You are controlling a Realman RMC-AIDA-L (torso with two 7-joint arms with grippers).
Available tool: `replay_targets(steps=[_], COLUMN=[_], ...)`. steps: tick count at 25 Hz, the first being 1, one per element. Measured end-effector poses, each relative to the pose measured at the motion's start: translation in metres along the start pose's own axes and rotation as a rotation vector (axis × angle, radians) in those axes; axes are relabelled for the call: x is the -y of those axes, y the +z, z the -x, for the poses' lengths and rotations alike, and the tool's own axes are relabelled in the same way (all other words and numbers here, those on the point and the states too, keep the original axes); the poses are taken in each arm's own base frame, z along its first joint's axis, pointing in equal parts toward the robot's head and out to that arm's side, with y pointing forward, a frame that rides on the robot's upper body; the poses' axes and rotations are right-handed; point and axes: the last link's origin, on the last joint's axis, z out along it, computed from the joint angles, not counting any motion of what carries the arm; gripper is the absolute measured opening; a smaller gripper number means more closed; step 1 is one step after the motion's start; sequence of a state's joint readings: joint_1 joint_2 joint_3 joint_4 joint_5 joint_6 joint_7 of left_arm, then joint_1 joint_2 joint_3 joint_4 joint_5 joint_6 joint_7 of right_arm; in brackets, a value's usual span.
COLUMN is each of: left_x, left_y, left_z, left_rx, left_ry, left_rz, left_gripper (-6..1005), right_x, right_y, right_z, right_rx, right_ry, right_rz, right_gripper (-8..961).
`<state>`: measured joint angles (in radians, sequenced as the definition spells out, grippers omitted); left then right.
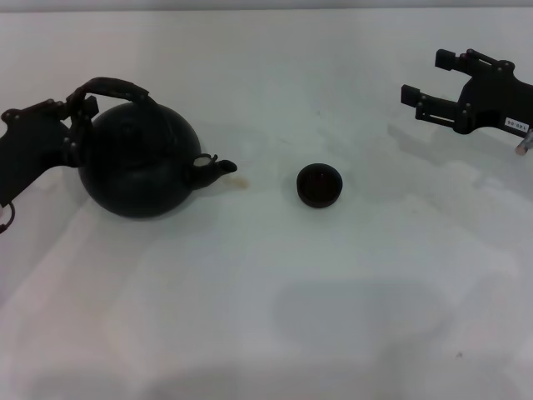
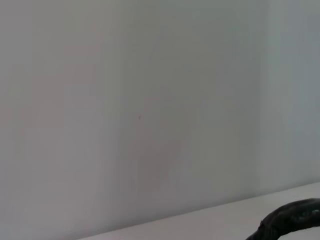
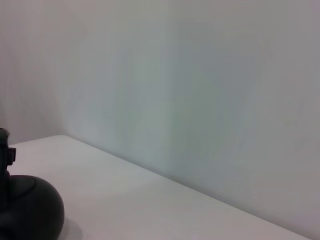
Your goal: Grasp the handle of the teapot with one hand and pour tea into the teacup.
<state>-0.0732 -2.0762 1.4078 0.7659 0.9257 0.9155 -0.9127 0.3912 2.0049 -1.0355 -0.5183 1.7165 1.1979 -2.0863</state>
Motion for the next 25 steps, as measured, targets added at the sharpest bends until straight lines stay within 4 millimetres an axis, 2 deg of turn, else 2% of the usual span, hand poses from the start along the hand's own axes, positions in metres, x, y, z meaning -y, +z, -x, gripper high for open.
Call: replay_targets(steps=[4,9,20,25], left_x=[0.003,0.002,-0.004,0.005], left_y=[-0.001,-0.005,-0.032,-0.055], left_z=[0.001,0.001,0.002,0.008], left_rx=[-0.002,-0.027,-0.188,-0.21], left_ry=[-0.01,0.014,0.054,0.039], left_rz=[-0.011,0.007,-0.002,-0.068], left_gripper=[169,322,408,623], right_x=[0.0,0.0,0.0,0.0], right_y=[0.0,0.001,0.0,-0.002], right_z=[0.0,0.0,0.0,-0.002], right_rx=[0.0,0.0,-0.002,-0.004], right_ry=[-0.001,-0.003,-0.003,0.0], right_rz=[0.0,0.002,0.001,-0.002], right_gripper=[850,850,850,850])
